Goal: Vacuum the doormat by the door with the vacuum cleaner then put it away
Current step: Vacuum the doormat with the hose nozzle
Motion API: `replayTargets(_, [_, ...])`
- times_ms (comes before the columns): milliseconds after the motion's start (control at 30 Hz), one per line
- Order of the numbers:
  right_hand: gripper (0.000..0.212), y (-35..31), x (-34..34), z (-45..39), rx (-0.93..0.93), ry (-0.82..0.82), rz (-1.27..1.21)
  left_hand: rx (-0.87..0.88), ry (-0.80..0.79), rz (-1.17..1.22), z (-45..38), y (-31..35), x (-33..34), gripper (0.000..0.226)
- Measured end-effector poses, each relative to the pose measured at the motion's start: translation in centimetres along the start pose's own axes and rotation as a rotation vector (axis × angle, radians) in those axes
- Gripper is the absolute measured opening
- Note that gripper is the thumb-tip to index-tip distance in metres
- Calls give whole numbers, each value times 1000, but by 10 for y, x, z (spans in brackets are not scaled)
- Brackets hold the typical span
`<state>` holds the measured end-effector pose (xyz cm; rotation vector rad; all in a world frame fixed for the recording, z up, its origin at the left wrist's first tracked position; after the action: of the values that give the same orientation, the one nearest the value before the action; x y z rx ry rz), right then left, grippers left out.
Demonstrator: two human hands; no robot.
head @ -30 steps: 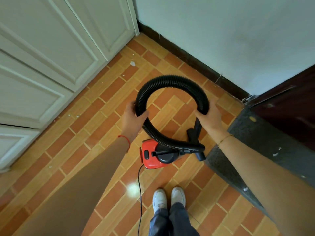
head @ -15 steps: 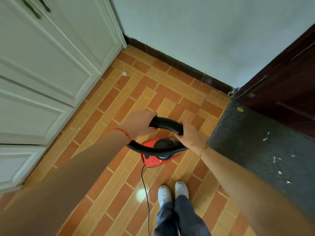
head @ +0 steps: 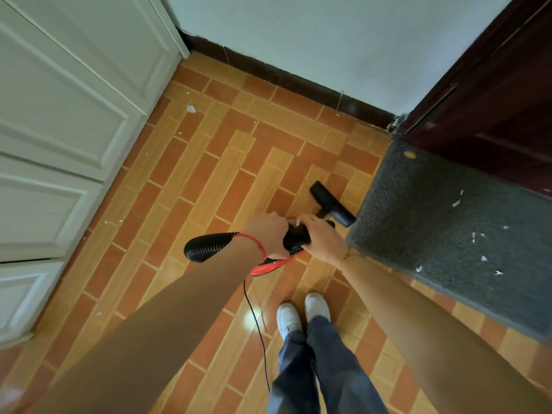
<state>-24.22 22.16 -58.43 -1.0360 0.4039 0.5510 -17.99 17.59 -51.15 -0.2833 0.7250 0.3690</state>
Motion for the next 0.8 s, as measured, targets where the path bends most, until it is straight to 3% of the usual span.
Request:
replayTargets(267, [25, 2, 2, 11, -22, -47, 42, -57, 116, 154, 11, 16, 25, 26])
replayTargets(800, [27, 44, -44, 64, 74, 42, 18, 6, 209, 227, 19, 81, -17, 27])
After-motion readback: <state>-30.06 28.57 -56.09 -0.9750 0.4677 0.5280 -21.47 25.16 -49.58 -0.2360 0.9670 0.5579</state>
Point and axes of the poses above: each hand's wrist, its own z-axis away from the middle knuckle, its own x-axis out of the palm, y = z × x, the point moved 10 cm from there along -z, towards the middle knuckle, and after that the axes turned 12 degrees about -z, right-handed, at the moved point
